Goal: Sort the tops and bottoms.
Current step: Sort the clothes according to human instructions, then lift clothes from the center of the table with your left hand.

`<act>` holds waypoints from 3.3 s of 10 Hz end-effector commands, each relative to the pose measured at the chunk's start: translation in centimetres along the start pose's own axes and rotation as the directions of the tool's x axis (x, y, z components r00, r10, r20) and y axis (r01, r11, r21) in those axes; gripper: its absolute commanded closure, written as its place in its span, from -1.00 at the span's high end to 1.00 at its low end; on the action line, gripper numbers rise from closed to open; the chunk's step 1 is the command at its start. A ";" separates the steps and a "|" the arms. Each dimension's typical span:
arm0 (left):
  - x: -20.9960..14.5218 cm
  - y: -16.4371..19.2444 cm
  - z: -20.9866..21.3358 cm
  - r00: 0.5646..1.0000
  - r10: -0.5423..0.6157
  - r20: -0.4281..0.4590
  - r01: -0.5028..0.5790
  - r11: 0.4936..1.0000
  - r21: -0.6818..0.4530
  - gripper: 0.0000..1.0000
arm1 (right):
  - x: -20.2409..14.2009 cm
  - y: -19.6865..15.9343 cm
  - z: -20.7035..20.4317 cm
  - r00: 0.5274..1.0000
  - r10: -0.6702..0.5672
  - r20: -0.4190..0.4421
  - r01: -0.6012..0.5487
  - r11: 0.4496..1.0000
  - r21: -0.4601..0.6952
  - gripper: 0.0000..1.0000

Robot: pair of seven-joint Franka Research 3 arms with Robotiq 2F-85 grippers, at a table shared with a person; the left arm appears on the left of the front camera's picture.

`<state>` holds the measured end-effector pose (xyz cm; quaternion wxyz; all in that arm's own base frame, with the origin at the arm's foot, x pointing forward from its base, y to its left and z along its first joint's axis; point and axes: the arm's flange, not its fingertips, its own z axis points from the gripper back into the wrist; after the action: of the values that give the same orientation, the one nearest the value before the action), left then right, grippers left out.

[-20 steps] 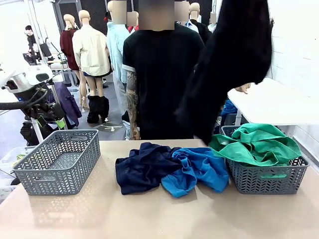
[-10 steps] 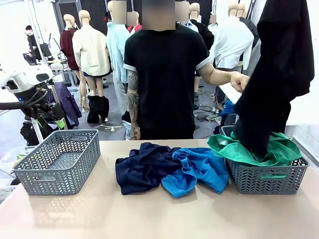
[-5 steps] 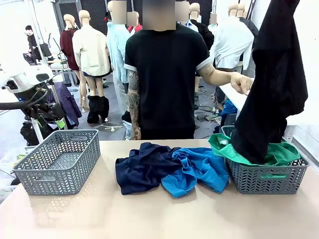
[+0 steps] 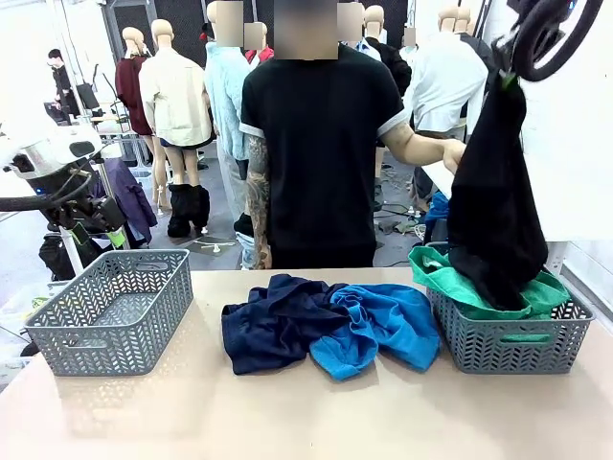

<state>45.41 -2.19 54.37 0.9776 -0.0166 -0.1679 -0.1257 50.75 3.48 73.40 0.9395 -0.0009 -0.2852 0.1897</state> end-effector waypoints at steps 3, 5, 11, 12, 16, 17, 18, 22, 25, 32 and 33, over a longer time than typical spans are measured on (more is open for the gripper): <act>0.1 0.2 0.3 1.000 0.001 -0.009 -0.001 1.000 -0.002 0.67 | -7.0 3.0 -8.6 0.993 -0.118 0.026 0.118 0.993 -0.011 -1.00; 0.1 0.2 0.3 1.000 0.001 -0.009 -0.001 1.000 -0.002 0.67 | -9.2 3.2 -12.1 0.989 -0.132 -0.068 0.128 0.990 -0.055 -1.00; 0.1 0.2 0.3 1.000 0.001 -0.009 -0.001 1.000 -0.002 0.67 | -10.0 2.1 -11.4 0.962 -0.186 -0.198 0.172 0.981 -0.086 0.55; 0.1 0.2 0.3 1.000 0.001 -0.009 -0.001 1.000 -0.002 0.67 | -10.3 2.1 -10.0 0.965 -0.151 -0.212 0.139 0.988 -0.072 0.94; 0.1 0.2 0.3 1.000 0.001 -0.009 -0.001 1.000 -0.002 0.67 | -9.4 2.2 0.4 0.991 0.039 -0.127 -0.046 0.998 -0.052 1.00; 0.1 0.2 0.3 1.000 0.001 -0.009 -0.001 1.000 -0.002 0.67 | -8.5 2.3 2.8 0.991 0.049 -0.127 -0.059 0.995 -0.077 1.00; 0.1 0.2 0.3 1.000 0.001 -0.009 -0.001 1.000 -0.002 0.67 | -6.9 2.7 3.7 0.984 0.076 -0.161 -0.091 0.992 -0.092 1.00; 0.1 0.2 0.3 1.000 0.001 -0.009 -0.001 1.000 -0.002 0.67 | -9.4 2.6 1.9 0.992 0.020 -0.123 -0.031 0.996 -0.083 1.00; 0.1 0.2 0.3 1.000 0.001 -0.009 -0.001 1.000 -0.002 0.67 | -9.4 2.6 1.9 0.992 0.020 -0.123 -0.031 0.996 -0.083 1.00; 0.1 0.2 0.3 1.000 0.001 -0.009 -0.001 1.000 -0.002 0.67 | -20.4 -7.3 3.4 0.976 -0.212 -0.052 0.211 0.977 -0.023 1.00; 0.1 0.2 0.3 1.000 0.001 -0.009 -0.001 1.000 -0.002 0.67 | -22.1 -8.6 2.9 0.964 -0.262 -0.049 0.261 0.965 -0.034 1.00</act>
<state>45.42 -2.16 54.42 0.9776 -0.0166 -0.1683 -0.1255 35.24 -12.77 66.44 0.9670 0.0122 -0.2441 0.0722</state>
